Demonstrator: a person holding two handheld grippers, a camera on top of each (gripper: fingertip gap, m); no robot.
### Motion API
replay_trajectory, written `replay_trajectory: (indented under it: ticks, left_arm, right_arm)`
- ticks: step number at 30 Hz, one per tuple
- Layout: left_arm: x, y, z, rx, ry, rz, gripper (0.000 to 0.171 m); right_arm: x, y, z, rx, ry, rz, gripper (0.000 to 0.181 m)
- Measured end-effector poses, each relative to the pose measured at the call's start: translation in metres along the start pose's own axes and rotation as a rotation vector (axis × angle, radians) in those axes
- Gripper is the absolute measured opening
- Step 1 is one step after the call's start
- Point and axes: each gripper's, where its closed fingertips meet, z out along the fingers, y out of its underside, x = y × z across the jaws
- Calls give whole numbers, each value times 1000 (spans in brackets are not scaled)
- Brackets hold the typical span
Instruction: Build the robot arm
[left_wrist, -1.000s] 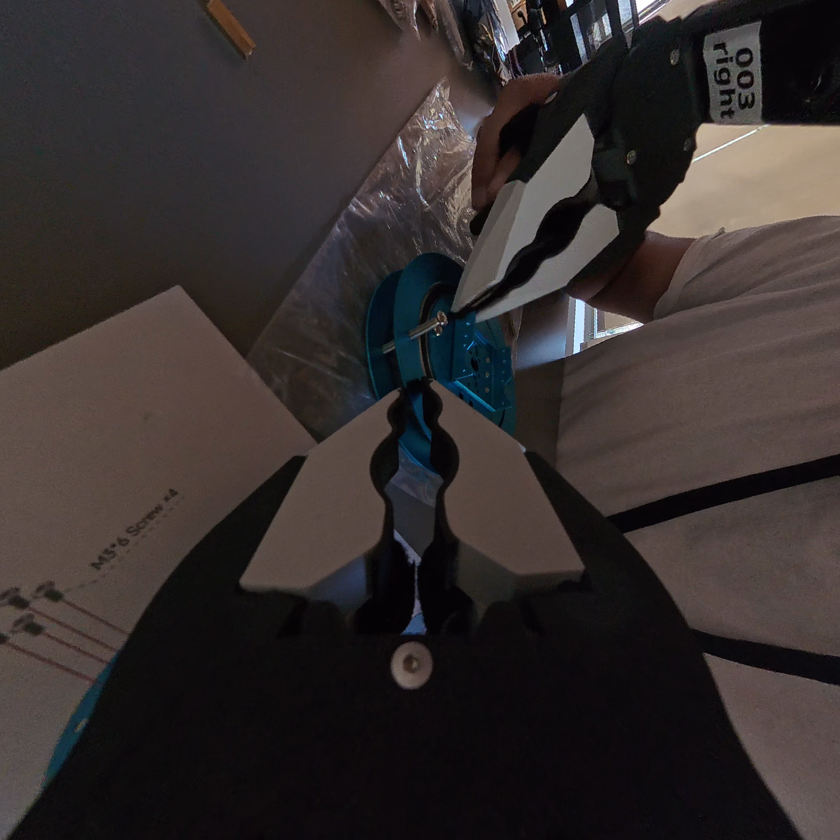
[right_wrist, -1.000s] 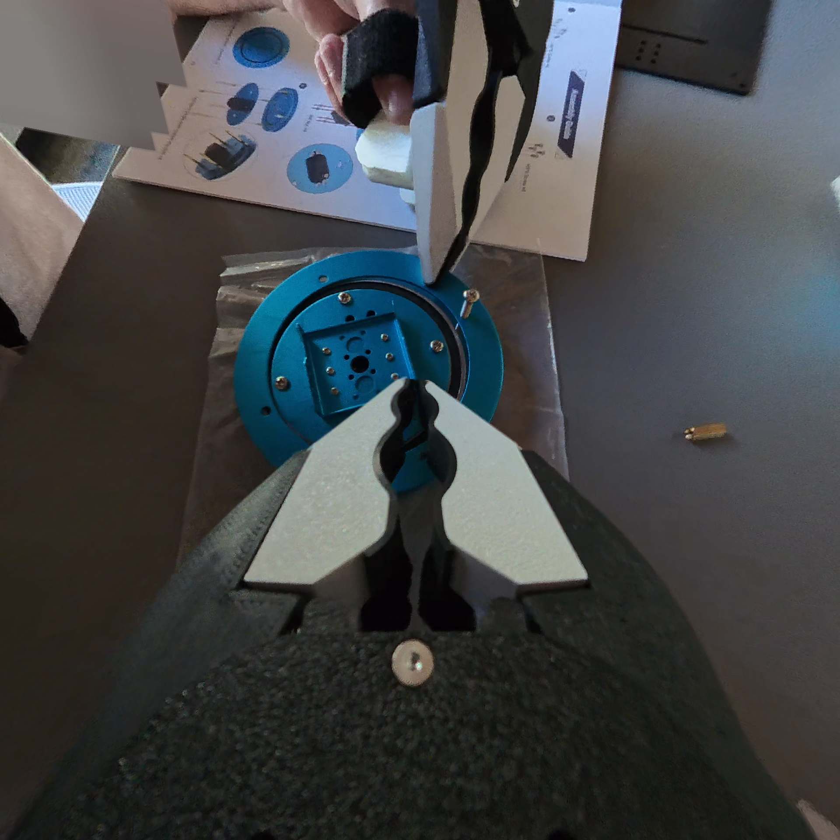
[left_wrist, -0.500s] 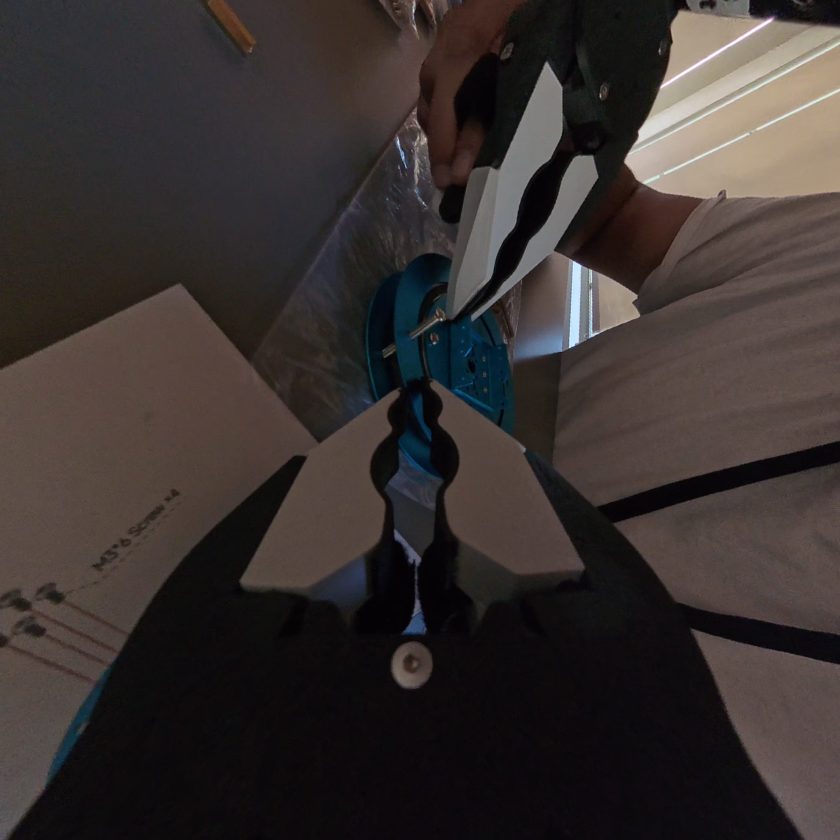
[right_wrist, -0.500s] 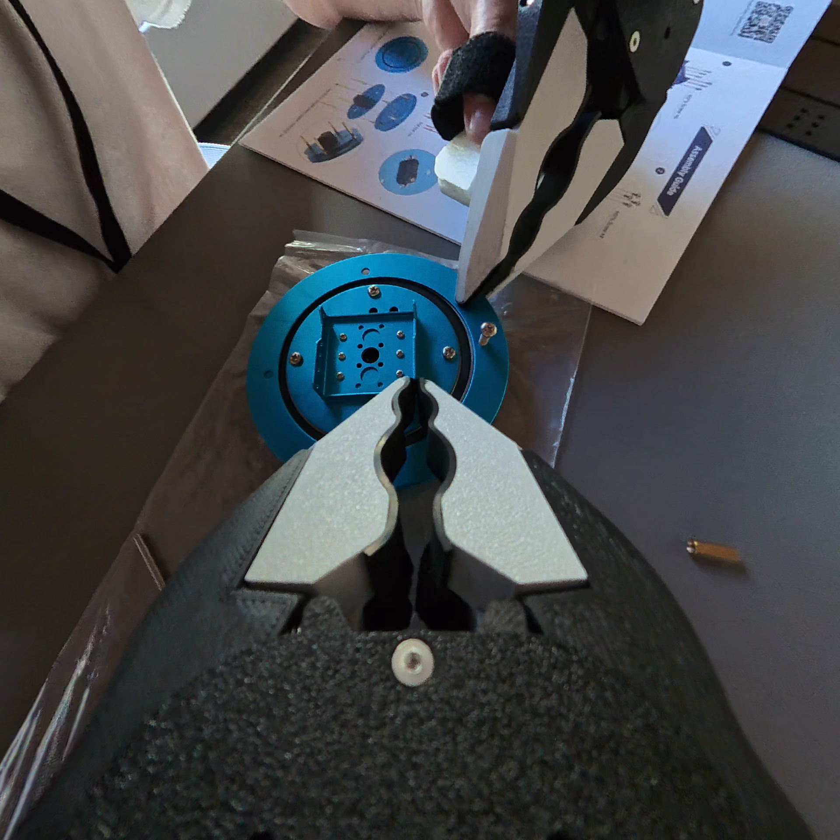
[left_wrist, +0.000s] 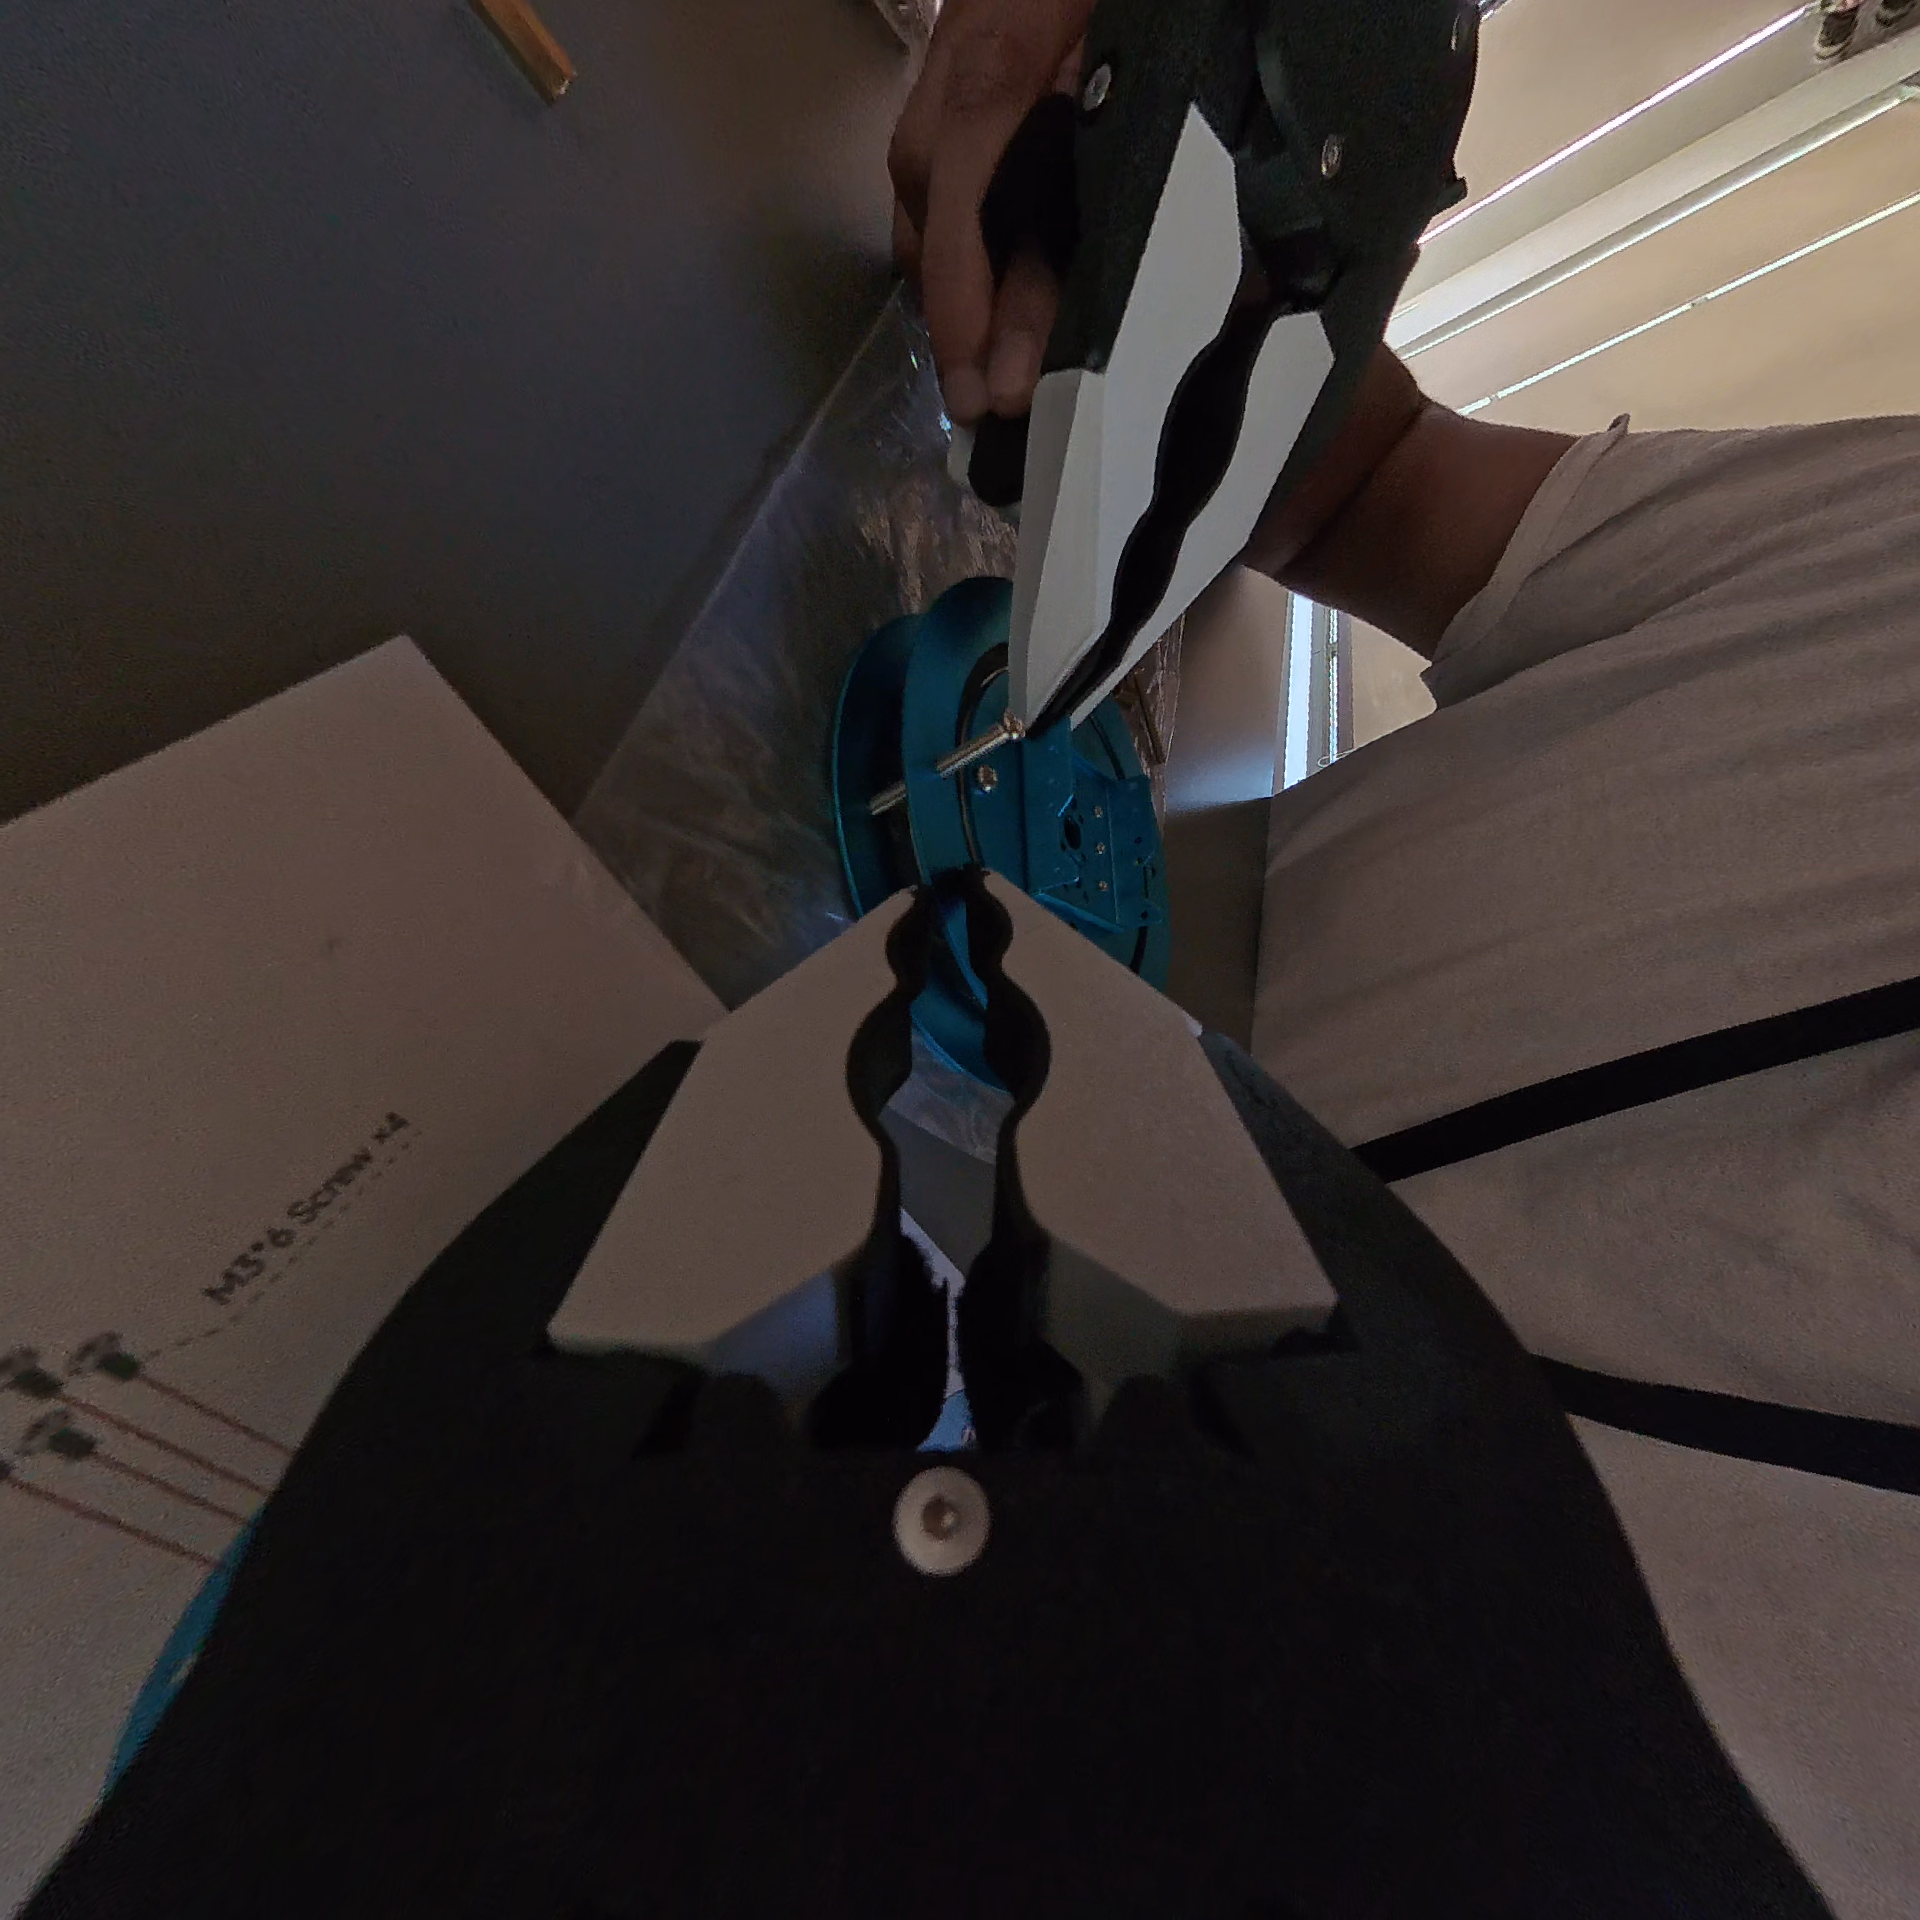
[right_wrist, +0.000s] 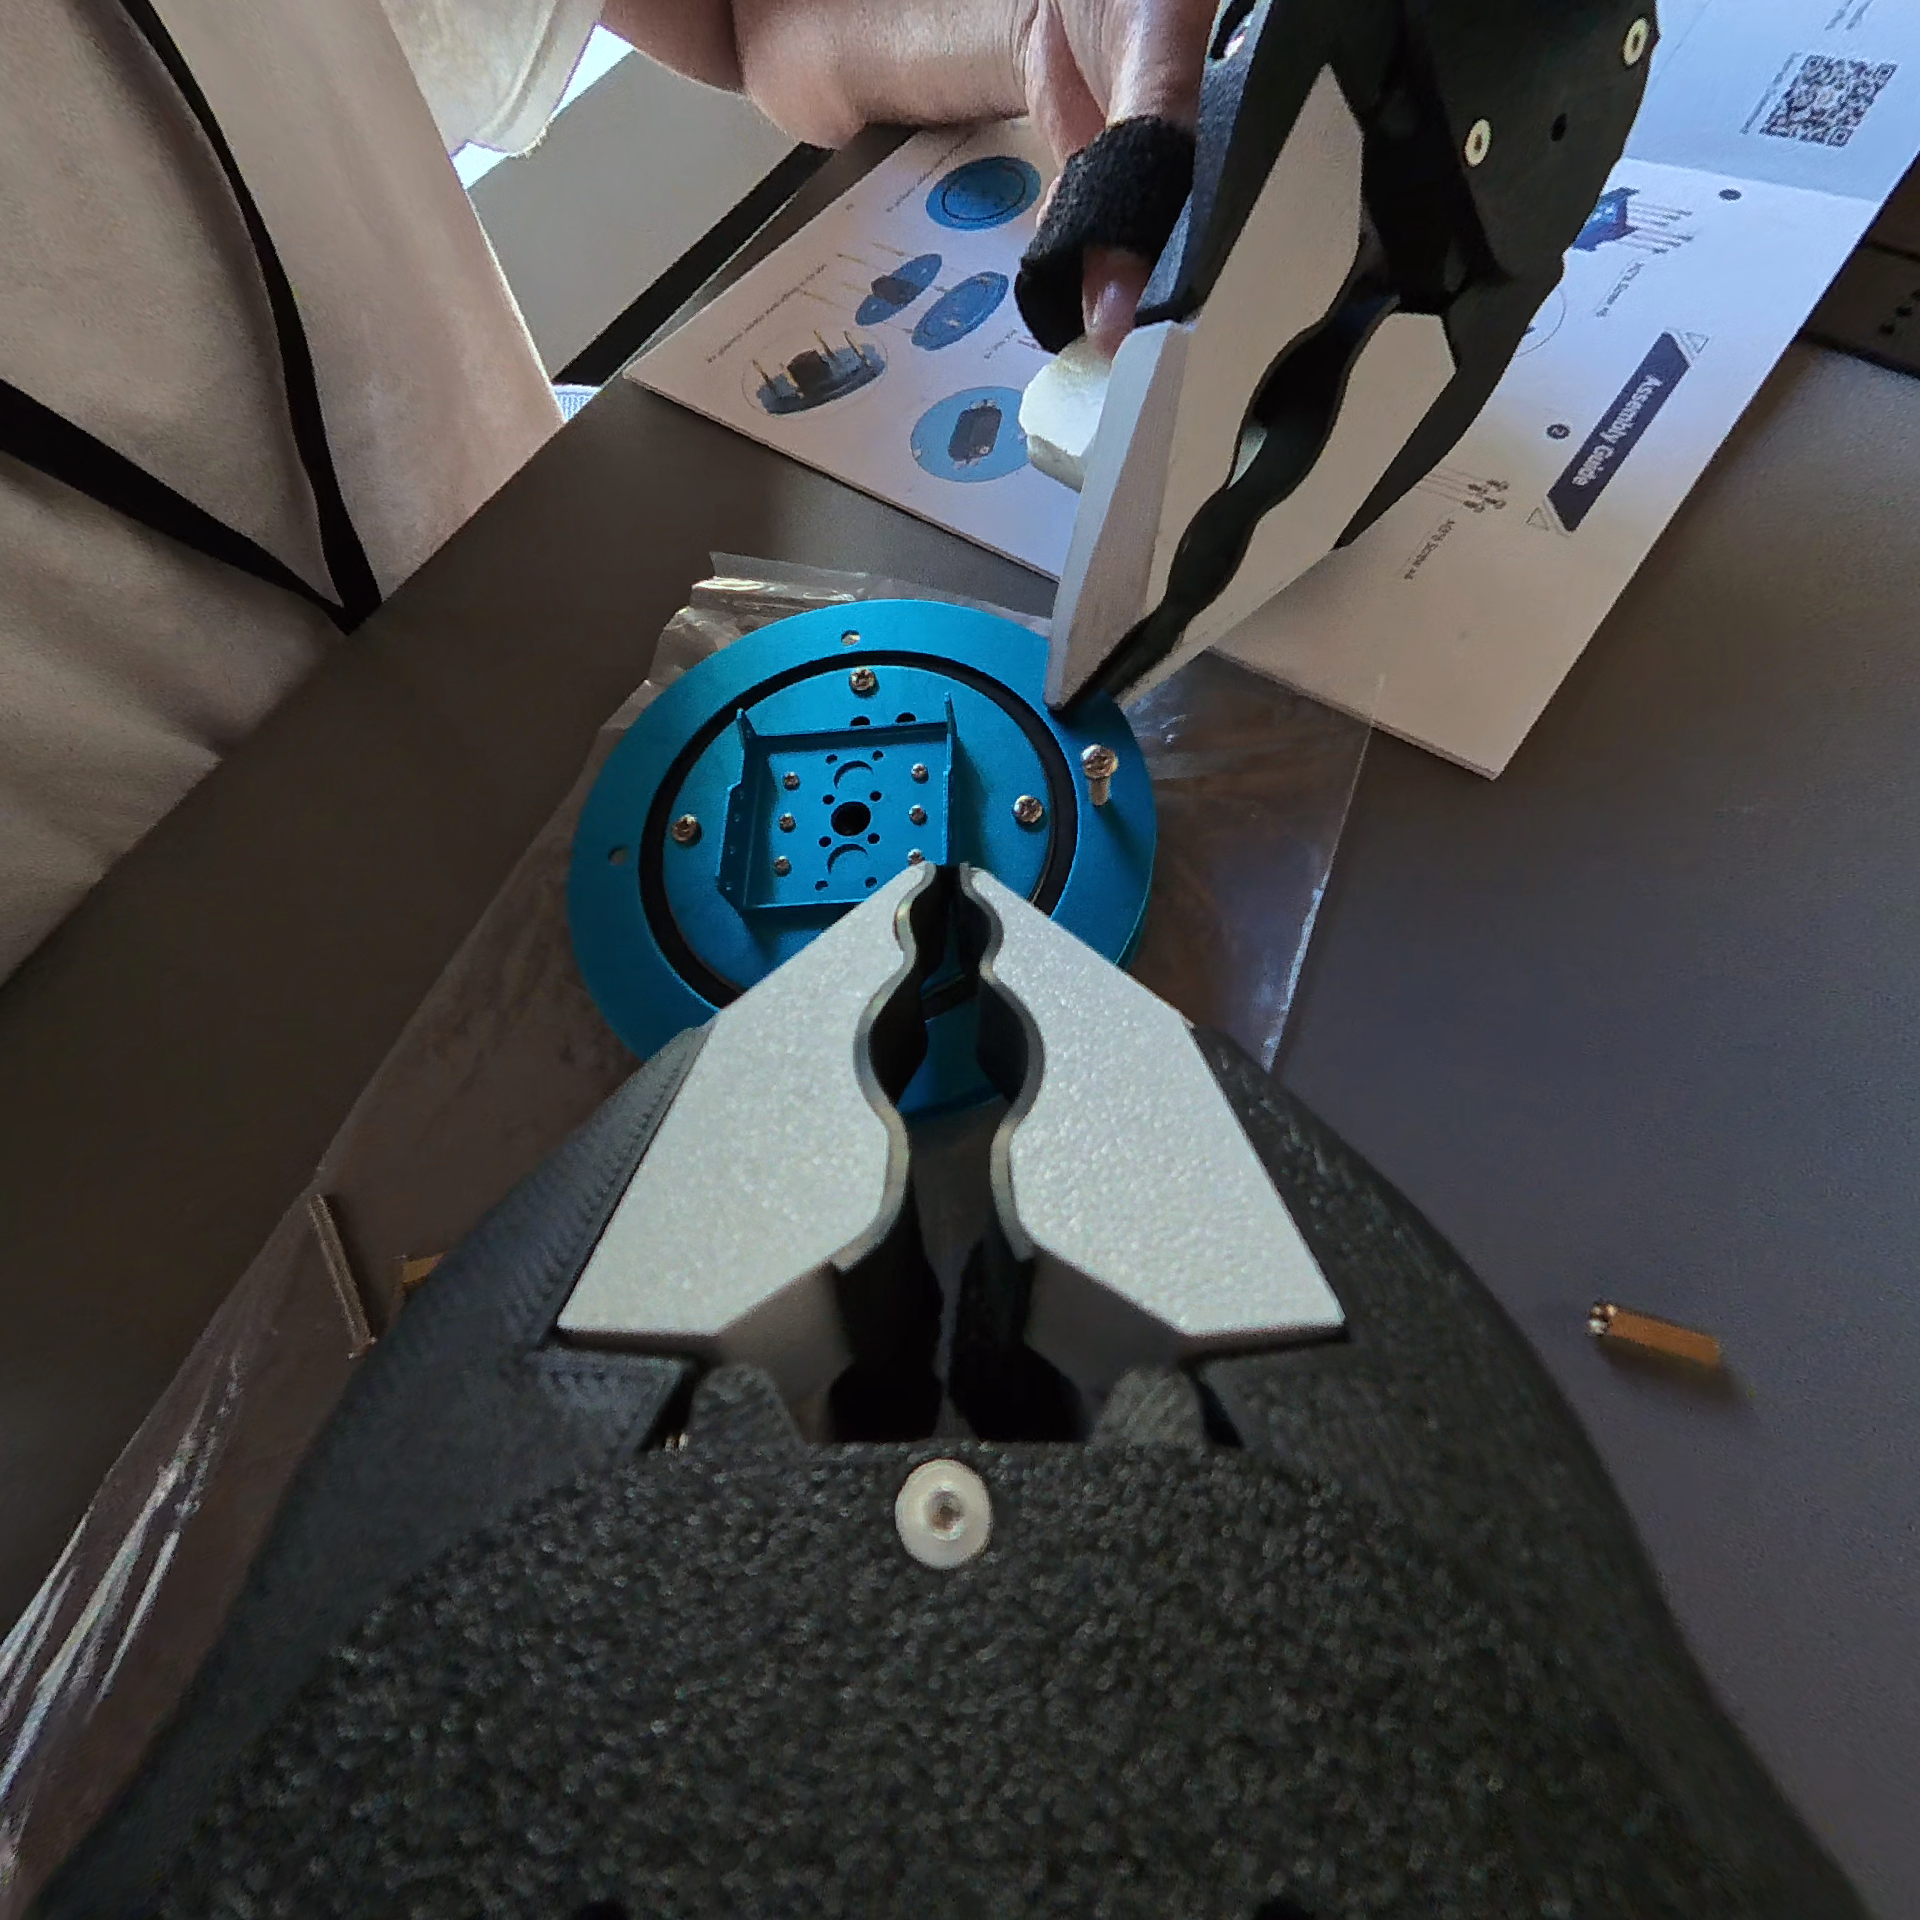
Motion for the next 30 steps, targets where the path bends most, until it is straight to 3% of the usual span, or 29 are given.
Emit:
replay_trajectory:
  ticks: [2,5,9,16,30]
  left_arm:
    - [0,0,0,1,0,-1,5]
    - [0,0,0,2,-1,1,5]
    - [0,0,0,3,-1,0,5]
    - [0,-1,0,6,-3,1,5]
    - [0,-1,0,6,-5,5,5]
  right_arm:
    - [-1,0,-2,3,1,39,1]
    - [3,-19,-12,115,5,124,16]
    - [22,-36,-18,180,133,141,17]
    - [28,-29,2,62,242,45,0]
    - [33,-25,12,2,279,30,0]
